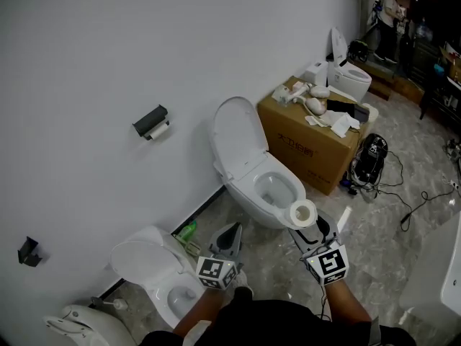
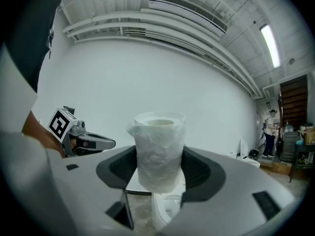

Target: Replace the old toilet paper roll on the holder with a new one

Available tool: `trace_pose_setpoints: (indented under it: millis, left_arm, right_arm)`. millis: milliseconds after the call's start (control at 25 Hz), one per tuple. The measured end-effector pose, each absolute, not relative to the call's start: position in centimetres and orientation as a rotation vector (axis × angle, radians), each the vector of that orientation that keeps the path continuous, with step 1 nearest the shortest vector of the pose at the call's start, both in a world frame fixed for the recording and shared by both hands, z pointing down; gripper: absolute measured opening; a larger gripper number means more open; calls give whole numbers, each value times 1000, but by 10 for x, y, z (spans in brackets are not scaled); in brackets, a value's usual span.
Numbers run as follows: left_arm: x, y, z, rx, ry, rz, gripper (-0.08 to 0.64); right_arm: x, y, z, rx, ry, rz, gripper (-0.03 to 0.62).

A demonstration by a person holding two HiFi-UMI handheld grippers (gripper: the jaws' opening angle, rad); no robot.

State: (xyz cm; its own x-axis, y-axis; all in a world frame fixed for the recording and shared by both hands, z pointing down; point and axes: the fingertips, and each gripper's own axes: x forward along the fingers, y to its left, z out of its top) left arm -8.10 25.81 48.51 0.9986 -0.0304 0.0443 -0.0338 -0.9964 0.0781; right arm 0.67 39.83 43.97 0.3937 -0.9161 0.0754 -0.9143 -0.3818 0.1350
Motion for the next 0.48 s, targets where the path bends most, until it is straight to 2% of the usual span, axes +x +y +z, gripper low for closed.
trace_pose_setpoints:
  millis: [480]
  left_arm:
    - [-47, 129, 480, 3069, -89, 86, 3]
  right_arm:
    - [45, 251, 434, 2419, -1714, -28, 268]
